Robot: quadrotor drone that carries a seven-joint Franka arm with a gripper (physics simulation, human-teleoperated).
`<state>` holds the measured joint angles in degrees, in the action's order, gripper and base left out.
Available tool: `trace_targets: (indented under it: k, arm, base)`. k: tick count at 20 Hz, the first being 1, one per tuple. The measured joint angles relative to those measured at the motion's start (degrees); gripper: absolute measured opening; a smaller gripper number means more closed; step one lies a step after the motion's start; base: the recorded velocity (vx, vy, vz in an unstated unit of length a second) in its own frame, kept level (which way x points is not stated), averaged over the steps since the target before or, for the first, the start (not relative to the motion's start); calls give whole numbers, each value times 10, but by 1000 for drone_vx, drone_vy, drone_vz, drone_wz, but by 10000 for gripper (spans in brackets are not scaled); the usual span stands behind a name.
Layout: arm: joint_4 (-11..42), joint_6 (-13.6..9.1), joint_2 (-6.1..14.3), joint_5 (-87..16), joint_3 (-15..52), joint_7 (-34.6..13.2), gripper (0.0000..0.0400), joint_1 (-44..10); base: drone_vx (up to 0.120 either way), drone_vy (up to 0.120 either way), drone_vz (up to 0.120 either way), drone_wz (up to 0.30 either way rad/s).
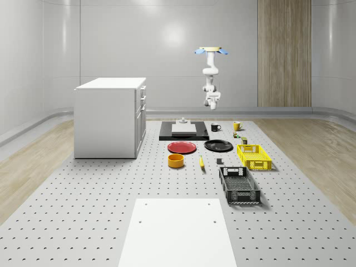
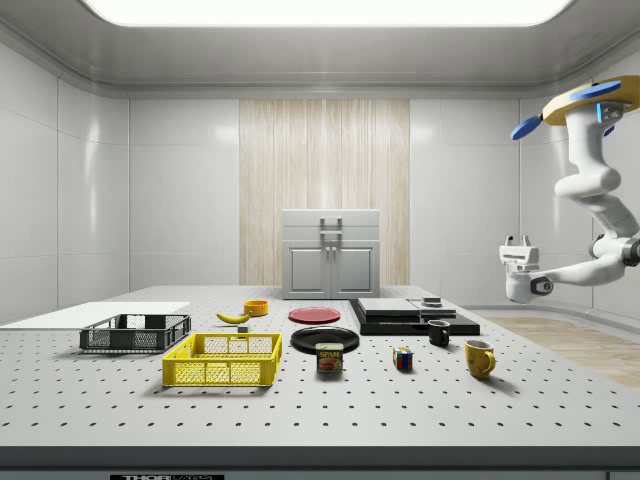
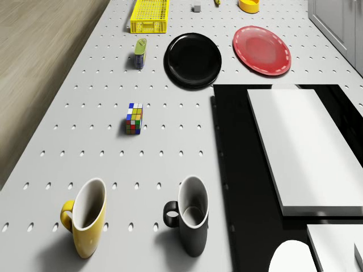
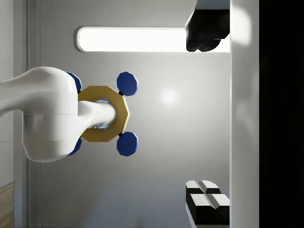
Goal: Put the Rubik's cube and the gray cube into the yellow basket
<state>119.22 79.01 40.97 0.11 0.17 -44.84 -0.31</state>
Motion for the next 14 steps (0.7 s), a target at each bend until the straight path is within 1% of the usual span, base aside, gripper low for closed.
trace_targets:
  k: [6, 14]
  arm:
    - [-18, -9, -6, 0, 0, 0, 400, -1]
    - [-22, -9, -7, 0, 1, 1, 400, -1]
  base:
    - [120, 120, 0, 0]
    - [120, 120, 0, 0]
